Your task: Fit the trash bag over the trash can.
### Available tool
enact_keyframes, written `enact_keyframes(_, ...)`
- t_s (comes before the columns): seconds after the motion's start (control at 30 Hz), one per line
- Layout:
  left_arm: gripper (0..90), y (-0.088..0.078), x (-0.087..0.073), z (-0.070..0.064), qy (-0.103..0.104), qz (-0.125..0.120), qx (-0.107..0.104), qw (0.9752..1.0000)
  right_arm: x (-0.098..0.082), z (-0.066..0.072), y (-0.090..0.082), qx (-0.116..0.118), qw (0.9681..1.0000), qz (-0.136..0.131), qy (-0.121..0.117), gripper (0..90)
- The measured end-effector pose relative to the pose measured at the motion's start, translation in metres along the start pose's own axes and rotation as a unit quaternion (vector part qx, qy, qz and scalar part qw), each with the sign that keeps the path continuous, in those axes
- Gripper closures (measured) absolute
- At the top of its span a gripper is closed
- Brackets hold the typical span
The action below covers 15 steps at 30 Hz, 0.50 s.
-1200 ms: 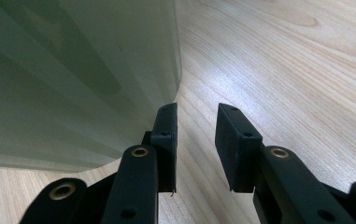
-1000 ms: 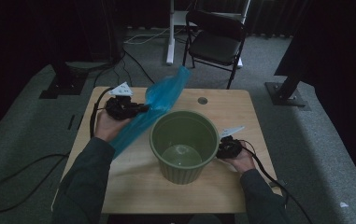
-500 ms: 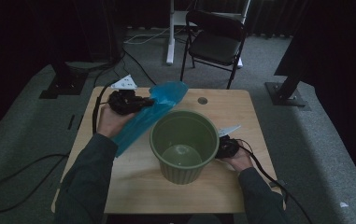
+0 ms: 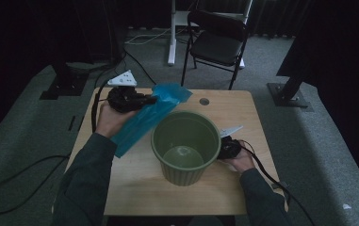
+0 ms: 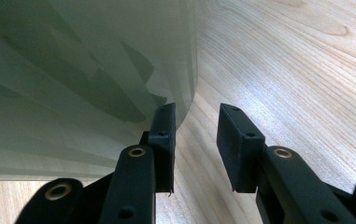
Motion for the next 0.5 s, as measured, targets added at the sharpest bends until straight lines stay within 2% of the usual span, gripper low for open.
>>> enact_keyframes(0.17,88.8,0.000,0.012,-0.007,0.006,-0.010,-0.010,0.9999,0.001,0.001,0.001,0.001,1.0000,0.000,-0.002,67.2)
enact_keyframes(0.5,88.9,0.009,0.026,-0.016,0.018,-0.008,-0.020,0.9996,0.001,0.002,0.002,0.003,1.0000,0.000,-0.004,67.1)
Point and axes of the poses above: each handheld gripper's, and its own axes: y roughly forward along the jaws, x roughly out of its top, z roughly to its left, the point moved 9 cm from there along y, roughly forward along the jaws, and after that the axes turned 9 degrees about -x, right-handed, at the moved point
